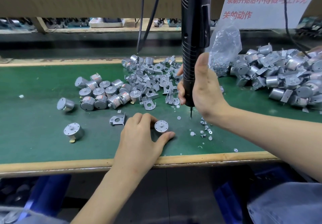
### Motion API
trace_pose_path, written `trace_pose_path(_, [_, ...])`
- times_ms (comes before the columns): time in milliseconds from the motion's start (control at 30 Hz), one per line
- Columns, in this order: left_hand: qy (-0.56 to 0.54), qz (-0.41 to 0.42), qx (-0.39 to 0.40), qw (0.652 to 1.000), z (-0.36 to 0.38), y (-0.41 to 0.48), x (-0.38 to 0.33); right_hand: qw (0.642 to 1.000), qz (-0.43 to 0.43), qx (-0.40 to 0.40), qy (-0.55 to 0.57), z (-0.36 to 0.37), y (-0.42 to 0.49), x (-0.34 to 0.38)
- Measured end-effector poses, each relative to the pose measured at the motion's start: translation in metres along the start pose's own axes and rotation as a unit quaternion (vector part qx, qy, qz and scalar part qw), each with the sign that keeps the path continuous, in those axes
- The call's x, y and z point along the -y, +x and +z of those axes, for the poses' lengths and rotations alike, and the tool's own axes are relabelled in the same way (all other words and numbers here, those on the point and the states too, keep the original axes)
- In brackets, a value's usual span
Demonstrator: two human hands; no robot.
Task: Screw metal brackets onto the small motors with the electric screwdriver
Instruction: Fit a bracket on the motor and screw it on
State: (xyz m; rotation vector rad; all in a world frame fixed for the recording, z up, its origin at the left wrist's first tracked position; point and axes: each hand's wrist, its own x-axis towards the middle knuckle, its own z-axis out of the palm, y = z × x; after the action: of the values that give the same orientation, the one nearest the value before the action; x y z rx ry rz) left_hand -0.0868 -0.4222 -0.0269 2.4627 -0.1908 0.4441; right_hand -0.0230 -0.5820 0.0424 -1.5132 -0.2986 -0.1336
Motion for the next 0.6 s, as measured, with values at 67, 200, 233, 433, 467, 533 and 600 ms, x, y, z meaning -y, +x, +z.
trace_pose_path(67, [0.009,-0.002,-0.016,1.0,-0.003,-0.001,-0.001,1.0,-0.013,-0.002,-0.019,0.005,0.002,0.002])
trace_pose_path(200, [0.024,-0.008,-0.093,0.995,-0.023,0.007,0.009,0.999,-0.029,0.011,-0.028,0.014,0.004,0.006])
trace_pose_path(233, [0.036,-0.014,-0.105,0.994,-0.029,0.011,0.015,1.0,-0.023,0.015,-0.01,0.015,0.004,0.007])
trace_pose_path(433, [0.104,-0.01,0.057,0.993,-0.064,0.026,0.053,0.999,0.006,0.038,0.033,0.026,0.007,0.014])
trace_pose_path(467, [0.107,-0.004,0.076,0.991,-0.067,0.027,0.056,0.999,0.009,0.038,0.036,0.027,0.008,0.015])
trace_pose_path(533, [0.106,0.002,0.086,0.991,-0.072,0.028,0.06,0.998,0.015,0.038,0.041,0.03,0.009,0.014])
trace_pose_path(600, [0.105,0.002,0.082,0.991,-0.072,0.028,0.062,0.998,0.018,0.039,0.05,0.031,0.012,0.011])
